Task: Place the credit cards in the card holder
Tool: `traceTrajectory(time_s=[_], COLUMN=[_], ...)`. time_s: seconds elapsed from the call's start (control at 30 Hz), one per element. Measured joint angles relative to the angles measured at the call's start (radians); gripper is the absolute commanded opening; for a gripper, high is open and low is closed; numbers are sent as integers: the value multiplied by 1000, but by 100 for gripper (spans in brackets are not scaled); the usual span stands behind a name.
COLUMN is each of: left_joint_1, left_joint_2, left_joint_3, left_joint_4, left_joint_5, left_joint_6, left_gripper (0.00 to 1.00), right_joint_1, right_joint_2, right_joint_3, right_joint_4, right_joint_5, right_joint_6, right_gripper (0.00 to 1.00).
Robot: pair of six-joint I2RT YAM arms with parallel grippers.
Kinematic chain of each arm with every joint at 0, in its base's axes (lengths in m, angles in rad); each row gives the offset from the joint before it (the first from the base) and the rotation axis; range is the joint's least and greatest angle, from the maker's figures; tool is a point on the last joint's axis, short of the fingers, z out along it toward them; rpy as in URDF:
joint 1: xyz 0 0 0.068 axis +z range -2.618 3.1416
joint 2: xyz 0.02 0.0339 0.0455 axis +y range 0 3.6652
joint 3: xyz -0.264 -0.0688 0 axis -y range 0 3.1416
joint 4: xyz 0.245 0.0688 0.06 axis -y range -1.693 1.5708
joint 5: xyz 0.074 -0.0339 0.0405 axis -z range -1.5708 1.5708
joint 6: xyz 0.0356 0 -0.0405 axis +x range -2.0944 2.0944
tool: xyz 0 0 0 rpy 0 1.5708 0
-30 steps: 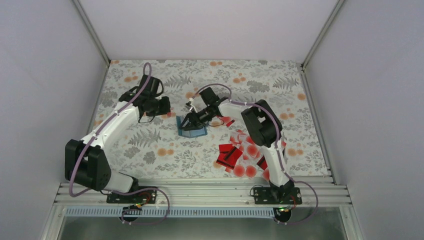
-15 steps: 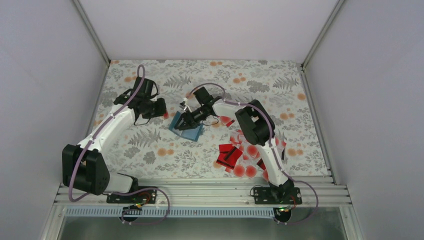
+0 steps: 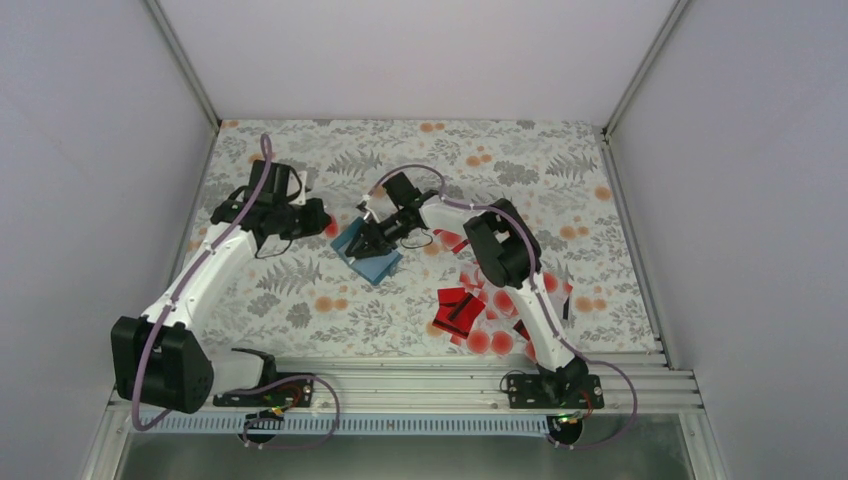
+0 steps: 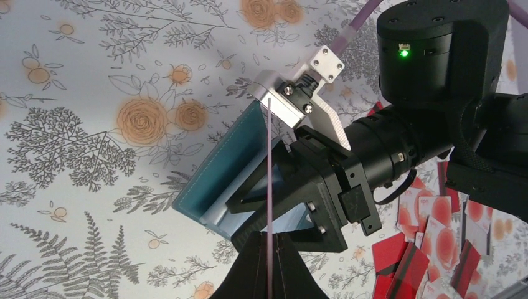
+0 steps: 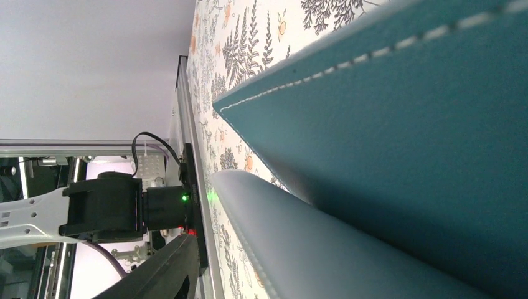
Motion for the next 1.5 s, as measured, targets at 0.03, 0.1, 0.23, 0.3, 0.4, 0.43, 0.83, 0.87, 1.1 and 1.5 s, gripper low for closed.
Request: traceTrajectory(time_s=[0.03,0.1,0.23,0.3,0.4,0.43,0.83,0.87,1.1,1.5], left_joint_1=[6,14,18,17,18,17,18,18,17,17], left_joint_2=[3,8,4,-11,-42,-50,16,36,203,402], left_joint_3=[-2,-7,-31,-56,-97,-110,-182,-181,-123,-40], left_joint_4=[6,21,42,49,51,55,117,125,154,210], left_joint_5=[12,31,66,87,106,113,158,160,167,139], left_joint_6=[0,0,11,32,65,77,159,167,228,296], left_gripper=[2,2,2,2,2,2,3,2,2,2], right_joint_1=[0,0,0,0,-3,-5,-41,-45,-70,-97], right_joint_2=[2,5,8,15,28,31,68,72,81,81], right_joint_3=[3,10,29,62,122,139,176,176,203,205], right_joint_4=[-1,-3,-8,-14,-19,-19,-34,-35,-50,-74], right_joint_5=[-1,-1,0,4,14,19,58,61,79,100], right_joint_6=[0,0,3,11,25,29,59,64,71,60], right_gripper=[56,56,57,57,57,57,57,56,56,56])
